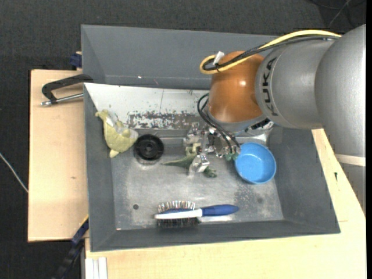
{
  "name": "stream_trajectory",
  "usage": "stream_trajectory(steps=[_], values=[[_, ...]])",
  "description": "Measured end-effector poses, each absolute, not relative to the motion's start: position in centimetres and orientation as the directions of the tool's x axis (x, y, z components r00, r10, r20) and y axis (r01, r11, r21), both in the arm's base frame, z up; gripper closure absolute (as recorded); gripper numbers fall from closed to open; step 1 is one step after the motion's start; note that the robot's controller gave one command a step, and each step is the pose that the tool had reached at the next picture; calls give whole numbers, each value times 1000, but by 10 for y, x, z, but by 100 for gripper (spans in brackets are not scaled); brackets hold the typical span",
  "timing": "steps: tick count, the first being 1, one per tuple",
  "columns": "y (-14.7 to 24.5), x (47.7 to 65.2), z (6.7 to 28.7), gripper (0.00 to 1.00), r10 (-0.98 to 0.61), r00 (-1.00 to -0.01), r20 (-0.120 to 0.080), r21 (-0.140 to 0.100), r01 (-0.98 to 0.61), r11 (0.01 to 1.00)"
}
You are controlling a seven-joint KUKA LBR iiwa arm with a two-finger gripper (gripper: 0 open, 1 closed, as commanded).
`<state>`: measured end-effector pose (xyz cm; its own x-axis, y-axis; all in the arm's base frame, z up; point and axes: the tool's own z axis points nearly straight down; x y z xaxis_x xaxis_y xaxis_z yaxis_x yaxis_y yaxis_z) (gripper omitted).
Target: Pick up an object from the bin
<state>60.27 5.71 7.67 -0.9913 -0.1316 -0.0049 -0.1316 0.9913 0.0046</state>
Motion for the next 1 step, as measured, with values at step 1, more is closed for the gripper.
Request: stream_trajectory(steps=[1], values=[[58, 606, 156, 100, -131, -991, -15, 1, -131, 991]])
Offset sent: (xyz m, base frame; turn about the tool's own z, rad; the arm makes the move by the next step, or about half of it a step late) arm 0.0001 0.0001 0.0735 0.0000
